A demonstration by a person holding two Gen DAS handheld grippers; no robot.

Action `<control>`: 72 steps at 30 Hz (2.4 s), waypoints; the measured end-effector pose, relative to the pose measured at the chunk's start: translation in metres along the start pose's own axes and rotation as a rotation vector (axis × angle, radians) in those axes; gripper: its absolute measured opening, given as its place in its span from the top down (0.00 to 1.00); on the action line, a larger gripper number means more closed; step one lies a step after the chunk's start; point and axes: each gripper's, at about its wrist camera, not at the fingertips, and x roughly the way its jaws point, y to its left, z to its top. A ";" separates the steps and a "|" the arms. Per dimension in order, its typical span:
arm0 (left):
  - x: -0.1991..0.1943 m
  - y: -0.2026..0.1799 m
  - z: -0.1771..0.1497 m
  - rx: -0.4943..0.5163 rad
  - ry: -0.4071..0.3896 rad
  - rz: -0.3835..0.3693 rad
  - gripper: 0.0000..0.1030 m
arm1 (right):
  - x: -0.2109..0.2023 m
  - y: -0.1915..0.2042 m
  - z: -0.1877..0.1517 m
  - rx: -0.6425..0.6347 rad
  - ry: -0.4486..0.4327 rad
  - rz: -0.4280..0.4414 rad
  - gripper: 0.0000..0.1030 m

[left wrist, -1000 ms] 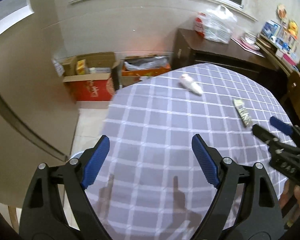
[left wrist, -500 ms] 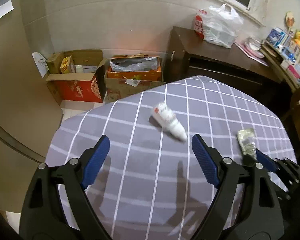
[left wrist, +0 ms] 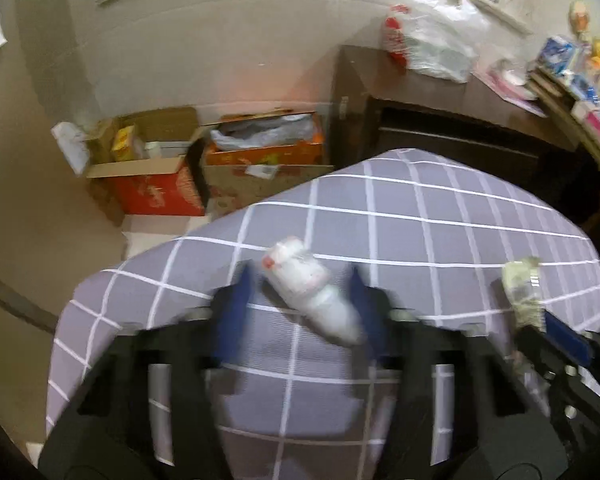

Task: Collect trash
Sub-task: 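Grasp the white medicine bottle with the left gripper while the right grasps the beige packet, then carry the white bottle and beige packet to the blue bin and open both grippers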

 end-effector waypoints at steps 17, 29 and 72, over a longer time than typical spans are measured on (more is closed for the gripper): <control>-0.104 0.037 -0.048 0.021 -0.030 -0.085 0.75 | -0.056 0.060 -0.006 -0.048 -0.014 0.096 0.84; -0.191 0.141 -0.099 -0.077 -0.109 -0.043 0.75 | -0.101 0.182 -0.023 -0.151 -0.034 0.226 0.84; -0.126 0.398 -0.194 -0.351 0.057 0.166 0.75 | 0.018 0.400 -0.074 -0.226 0.044 0.388 0.34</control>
